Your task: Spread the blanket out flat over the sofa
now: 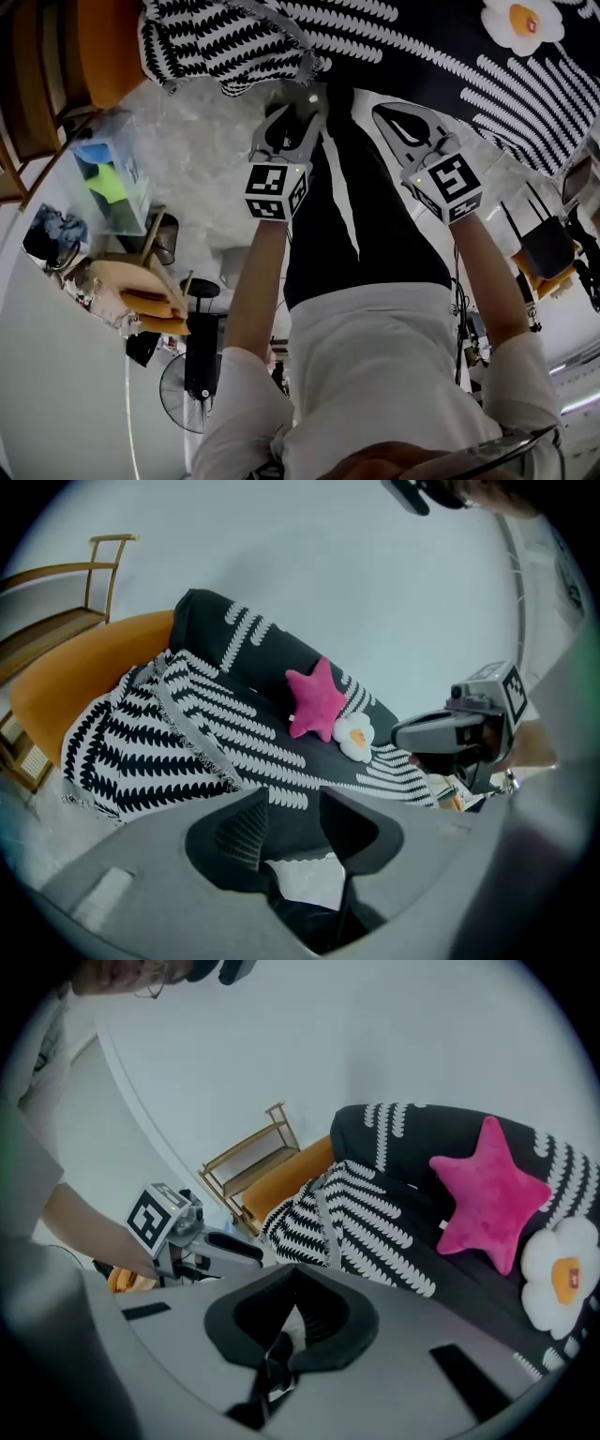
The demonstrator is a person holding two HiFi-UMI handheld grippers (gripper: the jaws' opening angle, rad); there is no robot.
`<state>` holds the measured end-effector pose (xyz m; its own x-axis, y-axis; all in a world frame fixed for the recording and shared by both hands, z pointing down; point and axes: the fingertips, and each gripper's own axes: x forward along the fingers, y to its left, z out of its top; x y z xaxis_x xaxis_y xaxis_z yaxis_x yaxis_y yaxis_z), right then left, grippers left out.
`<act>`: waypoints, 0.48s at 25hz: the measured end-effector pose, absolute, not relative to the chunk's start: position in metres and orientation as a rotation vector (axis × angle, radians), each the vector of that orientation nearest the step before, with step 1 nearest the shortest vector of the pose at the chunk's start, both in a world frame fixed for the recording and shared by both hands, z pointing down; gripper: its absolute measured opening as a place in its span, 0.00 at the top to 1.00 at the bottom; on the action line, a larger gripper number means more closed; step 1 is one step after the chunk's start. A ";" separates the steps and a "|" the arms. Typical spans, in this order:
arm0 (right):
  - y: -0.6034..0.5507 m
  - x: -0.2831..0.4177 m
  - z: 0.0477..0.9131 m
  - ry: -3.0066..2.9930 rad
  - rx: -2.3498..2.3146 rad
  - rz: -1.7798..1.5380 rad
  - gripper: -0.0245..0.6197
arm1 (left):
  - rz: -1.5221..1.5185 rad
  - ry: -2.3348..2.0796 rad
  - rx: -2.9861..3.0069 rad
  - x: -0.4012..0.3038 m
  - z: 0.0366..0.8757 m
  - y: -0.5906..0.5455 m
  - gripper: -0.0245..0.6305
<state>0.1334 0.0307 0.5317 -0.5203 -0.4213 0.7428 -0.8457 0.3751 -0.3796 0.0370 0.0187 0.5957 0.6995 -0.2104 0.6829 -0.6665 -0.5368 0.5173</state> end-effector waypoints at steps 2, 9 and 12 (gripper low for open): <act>0.034 0.133 0.550 -2.097 1.094 1.072 0.96 | 0.738 -0.663 2.083 0.039 0.619 0.023 0.70; 0.051 0.133 0.612 -2.124 1.078 1.102 0.96 | 0.817 -0.692 2.057 0.049 0.700 0.024 0.69; 0.053 0.129 0.636 -2.133 1.061 1.113 0.96 | 0.841 -0.691 2.046 0.052 0.732 0.024 0.68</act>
<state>0.1287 0.0530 0.6356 -0.5674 -0.4051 0.7169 -0.8198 0.3602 -0.4453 0.0520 0.0242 0.7318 0.6296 -0.1762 0.7566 -0.7084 -0.5300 0.4661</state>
